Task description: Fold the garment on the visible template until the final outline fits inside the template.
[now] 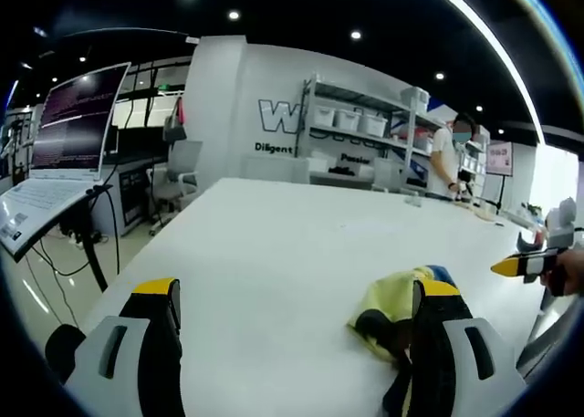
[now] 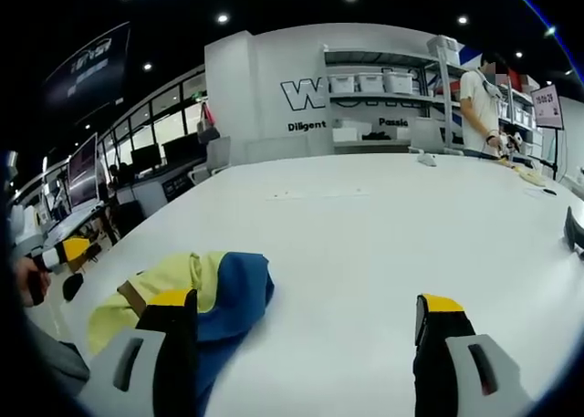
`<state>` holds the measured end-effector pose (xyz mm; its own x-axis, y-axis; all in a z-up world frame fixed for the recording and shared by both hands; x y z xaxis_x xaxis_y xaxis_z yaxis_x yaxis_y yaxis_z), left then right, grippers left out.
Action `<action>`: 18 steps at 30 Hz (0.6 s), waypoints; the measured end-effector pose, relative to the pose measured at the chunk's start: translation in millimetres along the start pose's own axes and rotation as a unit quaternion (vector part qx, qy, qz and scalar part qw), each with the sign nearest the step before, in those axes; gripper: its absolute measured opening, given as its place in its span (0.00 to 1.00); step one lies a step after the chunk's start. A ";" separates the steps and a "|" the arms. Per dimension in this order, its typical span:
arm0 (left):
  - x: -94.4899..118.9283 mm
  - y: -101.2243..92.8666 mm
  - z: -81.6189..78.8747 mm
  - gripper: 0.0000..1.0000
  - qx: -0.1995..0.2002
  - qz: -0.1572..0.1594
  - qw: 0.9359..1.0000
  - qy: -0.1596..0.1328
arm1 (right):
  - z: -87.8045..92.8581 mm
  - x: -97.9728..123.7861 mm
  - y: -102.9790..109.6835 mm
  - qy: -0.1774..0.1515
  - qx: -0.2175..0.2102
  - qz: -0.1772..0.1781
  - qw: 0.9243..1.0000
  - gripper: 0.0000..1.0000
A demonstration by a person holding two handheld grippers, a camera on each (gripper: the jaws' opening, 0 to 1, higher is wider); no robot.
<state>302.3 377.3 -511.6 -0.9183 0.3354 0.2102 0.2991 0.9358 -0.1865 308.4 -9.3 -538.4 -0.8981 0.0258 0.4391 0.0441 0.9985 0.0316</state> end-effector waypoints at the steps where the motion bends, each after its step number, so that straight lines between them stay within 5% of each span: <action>1: -2.2 -4.6 0.6 0.99 0.038 0.019 0.999 -0.011 | 2.6 0.9 4.9 0.011 0.007 -0.001 1.000 0.98; 6: 0.9 2.3 -1.4 0.98 0.022 0.003 1.000 -0.016 | 0.6 -1.9 26.7 -0.001 0.042 -0.043 0.998 0.98; 10: 1.3 -2.7 1.0 0.98 0.027 0.012 0.999 -0.015 | -6.7 5.2 17.0 -0.027 0.028 -0.019 0.999 0.97; 15: -4.5 -16.2 -4.2 0.96 0.002 0.032 0.999 -0.024 | -7.1 -0.2 16.3 -0.017 0.000 -0.031 0.999 0.96; 18: -8.4 -20.2 0.7 0.96 -0.046 0.045 0.998 0.012 | -4.0 3.3 27.9 -0.015 0.030 -0.051 0.998 0.95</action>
<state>303.8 355.6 -510.3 -0.8807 0.4199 0.2191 0.4036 0.9074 -0.1170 308.5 18.5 -532.6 -0.9096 -0.0756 0.4085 -0.0733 0.9971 0.0214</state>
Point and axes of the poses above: the point that each gripper's makers call its tool centre point, and the gripper's own axes: x roughly backward along the fingers, y roughly to its left, z roughly out of its underside, the point moved 6 cm from there along x, roughly backward along the fingers, and after that the axes turned 11 degrees about z, right-handed, at the moved point
